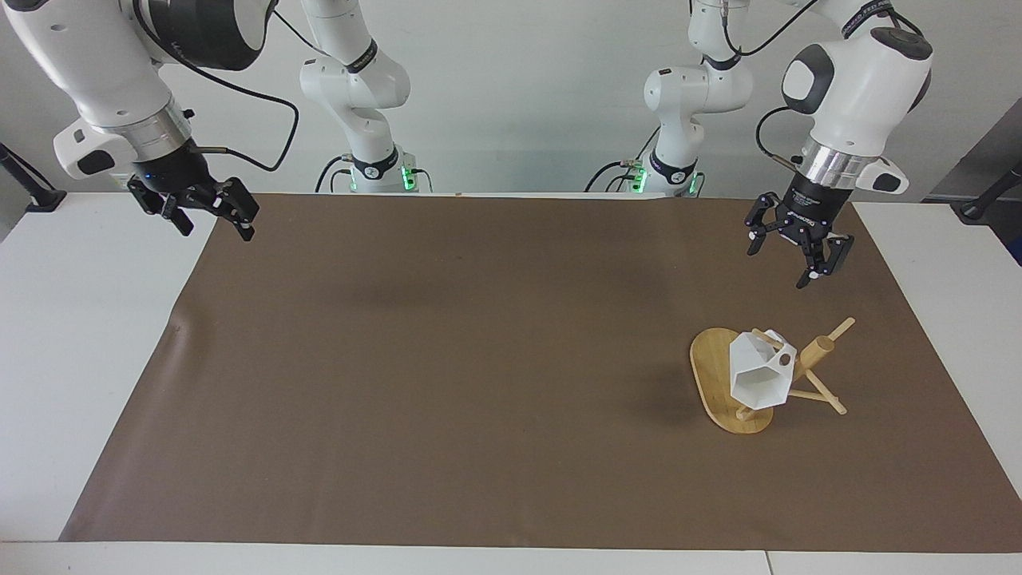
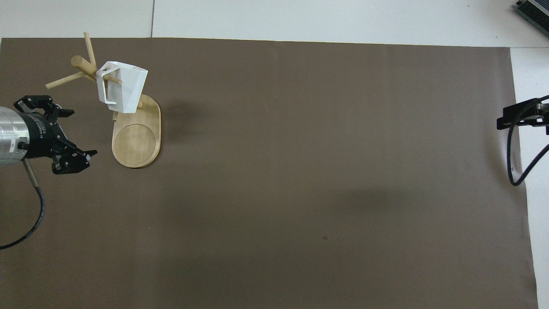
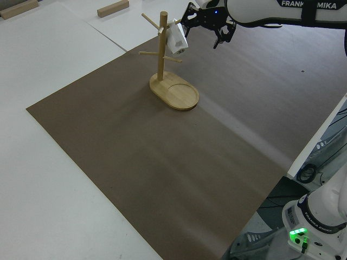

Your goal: Hang cup on rack

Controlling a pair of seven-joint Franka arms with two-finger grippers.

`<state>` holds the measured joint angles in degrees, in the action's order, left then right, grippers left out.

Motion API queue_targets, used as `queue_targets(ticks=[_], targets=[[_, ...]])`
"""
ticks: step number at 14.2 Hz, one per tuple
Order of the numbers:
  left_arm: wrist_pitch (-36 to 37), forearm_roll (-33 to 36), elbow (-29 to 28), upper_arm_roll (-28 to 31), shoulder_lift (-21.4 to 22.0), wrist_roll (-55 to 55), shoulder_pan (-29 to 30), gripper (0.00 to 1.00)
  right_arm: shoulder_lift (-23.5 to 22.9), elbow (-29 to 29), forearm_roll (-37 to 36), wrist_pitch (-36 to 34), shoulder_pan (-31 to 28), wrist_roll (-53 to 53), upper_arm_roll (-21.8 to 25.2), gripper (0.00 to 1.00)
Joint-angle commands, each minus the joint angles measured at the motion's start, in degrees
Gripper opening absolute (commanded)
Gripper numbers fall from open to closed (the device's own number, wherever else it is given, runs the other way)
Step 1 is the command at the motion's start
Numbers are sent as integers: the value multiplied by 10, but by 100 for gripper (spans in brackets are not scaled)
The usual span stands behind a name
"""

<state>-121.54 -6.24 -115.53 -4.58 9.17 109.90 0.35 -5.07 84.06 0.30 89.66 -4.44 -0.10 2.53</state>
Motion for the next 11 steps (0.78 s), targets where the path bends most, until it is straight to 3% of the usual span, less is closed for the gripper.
queue_targets(ticks=[1, 11], targets=[[20, 9, 16, 8, 4, -162, 4, 100, 9, 10, 8, 1, 0, -11, 1, 100], [59, 10, 64, 17, -4, -567, 16, 100, 9, 10, 8, 1, 0, -11, 2, 100]])
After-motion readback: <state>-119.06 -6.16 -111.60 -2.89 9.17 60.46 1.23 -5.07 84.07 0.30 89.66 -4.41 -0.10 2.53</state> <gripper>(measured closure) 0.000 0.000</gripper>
